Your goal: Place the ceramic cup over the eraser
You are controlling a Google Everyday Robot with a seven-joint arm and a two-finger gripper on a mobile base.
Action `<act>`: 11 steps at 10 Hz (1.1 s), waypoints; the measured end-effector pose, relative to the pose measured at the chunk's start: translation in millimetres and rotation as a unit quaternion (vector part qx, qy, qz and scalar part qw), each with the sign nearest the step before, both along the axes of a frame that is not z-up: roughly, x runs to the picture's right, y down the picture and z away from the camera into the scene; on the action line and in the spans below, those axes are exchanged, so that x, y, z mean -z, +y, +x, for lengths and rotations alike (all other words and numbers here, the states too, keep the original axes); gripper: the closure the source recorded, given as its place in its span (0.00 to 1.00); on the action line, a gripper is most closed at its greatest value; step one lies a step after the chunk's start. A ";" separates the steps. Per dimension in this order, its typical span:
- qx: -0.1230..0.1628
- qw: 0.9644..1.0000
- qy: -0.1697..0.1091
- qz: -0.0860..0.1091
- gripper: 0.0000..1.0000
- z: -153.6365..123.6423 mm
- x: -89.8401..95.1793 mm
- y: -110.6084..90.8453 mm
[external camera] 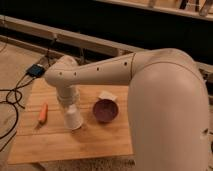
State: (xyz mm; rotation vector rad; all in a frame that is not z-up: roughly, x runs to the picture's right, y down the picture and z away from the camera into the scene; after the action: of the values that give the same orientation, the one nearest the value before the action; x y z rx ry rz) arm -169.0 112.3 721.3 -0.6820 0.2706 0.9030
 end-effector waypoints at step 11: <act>0.020 0.999 0.008 -0.024 0.21 0.0 -25.4 25.3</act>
State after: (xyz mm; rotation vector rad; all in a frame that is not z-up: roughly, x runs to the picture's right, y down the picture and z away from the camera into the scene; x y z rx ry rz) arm -169.0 137.5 746.7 -0.7116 0.3199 0.8659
